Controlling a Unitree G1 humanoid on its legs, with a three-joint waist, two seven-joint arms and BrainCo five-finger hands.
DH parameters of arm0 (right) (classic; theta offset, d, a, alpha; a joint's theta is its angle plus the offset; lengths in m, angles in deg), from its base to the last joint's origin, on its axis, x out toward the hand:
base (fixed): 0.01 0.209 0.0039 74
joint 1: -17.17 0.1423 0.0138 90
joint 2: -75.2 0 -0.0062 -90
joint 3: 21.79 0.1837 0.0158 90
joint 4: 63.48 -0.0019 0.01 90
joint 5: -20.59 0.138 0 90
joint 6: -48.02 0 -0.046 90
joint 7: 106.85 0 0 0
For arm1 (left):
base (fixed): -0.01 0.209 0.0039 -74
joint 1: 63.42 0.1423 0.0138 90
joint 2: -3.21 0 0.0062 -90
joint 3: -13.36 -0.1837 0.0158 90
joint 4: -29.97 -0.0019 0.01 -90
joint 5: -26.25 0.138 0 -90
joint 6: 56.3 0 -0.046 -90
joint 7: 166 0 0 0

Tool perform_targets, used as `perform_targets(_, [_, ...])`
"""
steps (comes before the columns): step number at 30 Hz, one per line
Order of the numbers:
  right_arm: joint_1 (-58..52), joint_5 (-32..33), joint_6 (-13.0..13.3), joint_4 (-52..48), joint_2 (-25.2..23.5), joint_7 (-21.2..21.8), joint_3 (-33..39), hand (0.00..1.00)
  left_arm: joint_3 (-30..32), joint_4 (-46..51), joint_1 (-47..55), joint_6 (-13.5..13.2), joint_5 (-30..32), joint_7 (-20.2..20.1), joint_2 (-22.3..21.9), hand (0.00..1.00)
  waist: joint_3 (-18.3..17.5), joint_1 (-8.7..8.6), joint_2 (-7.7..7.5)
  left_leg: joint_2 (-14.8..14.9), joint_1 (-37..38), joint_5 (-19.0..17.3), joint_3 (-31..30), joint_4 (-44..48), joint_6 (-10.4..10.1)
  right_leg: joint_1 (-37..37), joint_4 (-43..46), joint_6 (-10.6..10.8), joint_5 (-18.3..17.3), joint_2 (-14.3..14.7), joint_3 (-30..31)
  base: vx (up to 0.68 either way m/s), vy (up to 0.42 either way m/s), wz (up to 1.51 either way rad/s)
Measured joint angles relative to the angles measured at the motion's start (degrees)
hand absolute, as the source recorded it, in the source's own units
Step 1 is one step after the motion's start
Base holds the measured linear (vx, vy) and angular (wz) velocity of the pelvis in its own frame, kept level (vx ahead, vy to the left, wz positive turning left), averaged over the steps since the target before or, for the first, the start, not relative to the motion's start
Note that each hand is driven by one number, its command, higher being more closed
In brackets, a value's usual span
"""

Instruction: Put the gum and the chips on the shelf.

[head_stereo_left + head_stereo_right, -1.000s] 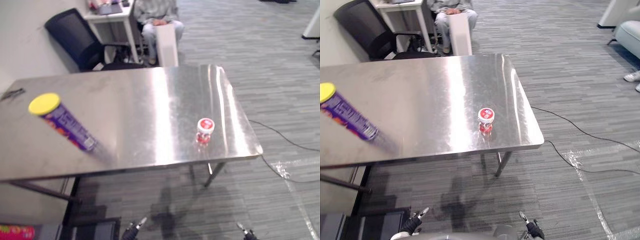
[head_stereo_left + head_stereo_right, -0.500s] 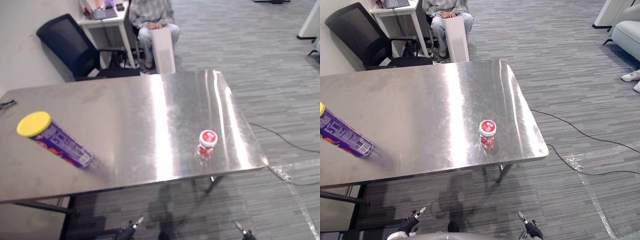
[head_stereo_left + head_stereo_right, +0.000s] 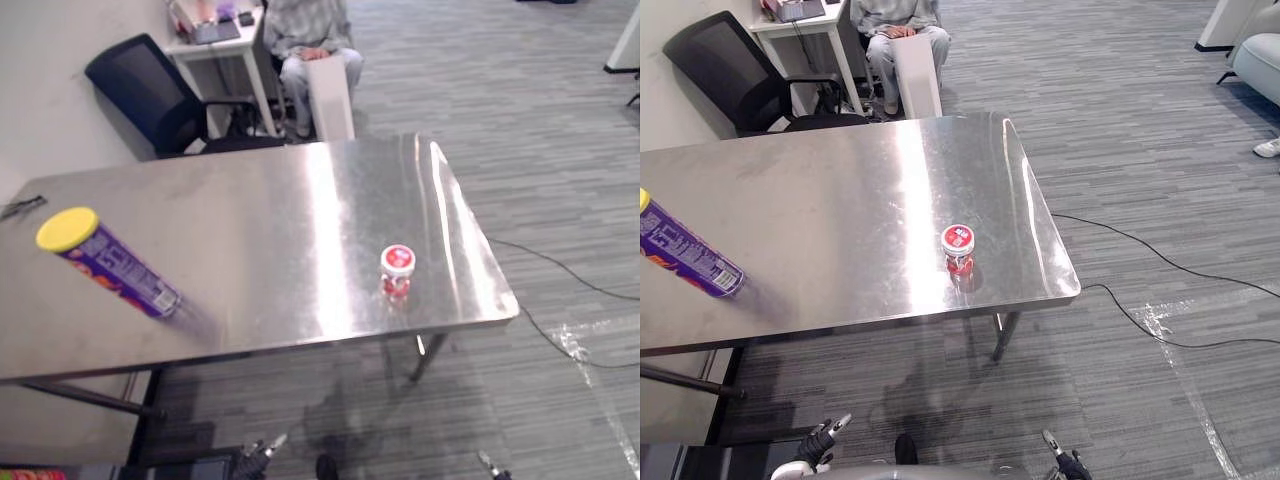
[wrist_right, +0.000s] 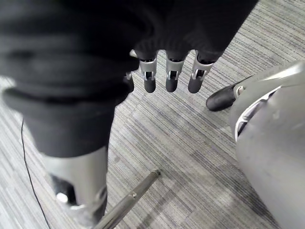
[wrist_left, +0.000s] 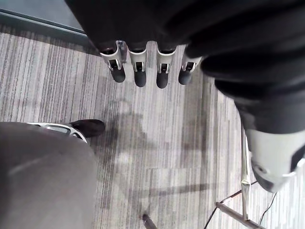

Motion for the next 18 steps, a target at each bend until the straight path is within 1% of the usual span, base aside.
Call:
perform_targets(6, [0.94,0.00,-0.12,0.08,-0.49,0.04,2.04,0.00,0.07,-0.17,-0.07,0.02,0.09,0.02,0.74,0.00,0.17,-0.03,-0.90,-0.06,-0.01,-0.39,-0.32,0.01,-0.53,0.55,-0.28,0.11,0.14,0.12,-0.11,0.07,-0.016,0.05])
perform_targets(8, [0.93,0.00,-0.18,0.30,-0.47,-0.05,2.59,0.00,0.12,-0.19,-0.06,0.06,0.15,0.07,0.76,0.00,0.38,-0.07,-1.41,-0.03,0.08,-0.47,-0.73,0.01,-0.66,0.93,-0.31,0.06,0.17,0.27,-0.06,0.06,-0.014,0.14])
perform_targets(9, [1.10,-0.02,-0.25,0.70,-0.44,-0.07,3.37,0.00,0.20,-0.24,-0.06,0.13,0.16,0.11,0.92,0.00,0.36,-0.05,-1.59,0.09,0.08,-0.52,-0.77,0.01,-0.73,1.04,-0.32,-0.18,0.32,0.46,0.01,0.06,-0.015,0.09])
perform_targets(12, [1.52,-0.02,-0.32,1.24,-0.27,-0.18,4.79,0.00,0.32,-0.26,-0.03,0.54,0.23,0.28,0.96,0.00,0.38,-0.05,-1.63,0.98,0.35,-0.60,-0.61,0.01,-0.85,1.06,-0.34,-2.42,1.77,1.50,1.23,0.06,-0.005,0.00])
perform_targets(13, [1.62,0.00,-0.32,1.24,-0.35,-0.14,5.13,0.00,0.64,-0.26,-0.04,0.74,1.27,0.35,0.99,0.00,0.38,-0.05,-1.64,1.30,0.58,-0.70,-0.38,0.02,-0.99,1.07,-0.33,-3.21,2.33,1.84,1.56,0.05,0.004,-0.10])
perform_targets(15, [1.73,0.13,-0.38,1.24,-0.36,-0.21,6.20,0.00,1.83,-0.29,-0.03,0.89,2.33,0.37,0.88,0.00,0.39,-0.05,-1.72,1.49,0.97,-0.77,0.20,0.02,-1.07,1.11,-0.34,-3.75,2.94,1.97,1.79,0.03,0.006,-0.15])
perform_targets(17, [1.85,0.75,-0.37,1.23,-0.31,-0.67,8.32,0.00,2.09,-0.38,-0.03,1.06,2.36,0.41,0.92,0.00,0.34,-0.09,-1.84,1.46,1.01,-0.98,0.48,0.02,-1.13,0.89,-0.33,-3.62,3.04,1.88,2.36,0.01,0.006,-0.12])
perform_targets(18, [1.99,1.61,-0.38,1.21,-0.23,-0.95,10.60,0.00,2.38,-0.37,-0.03,1.23,2.36,0.44,1.27,0.00,0.38,-0.13,-1.91,1.47,1.00,-1.00,0.49,0.02,-1.13,0.79,-0.35,-3.45,3.14,1.85,2.59,0.00,-0.001,-0.08])
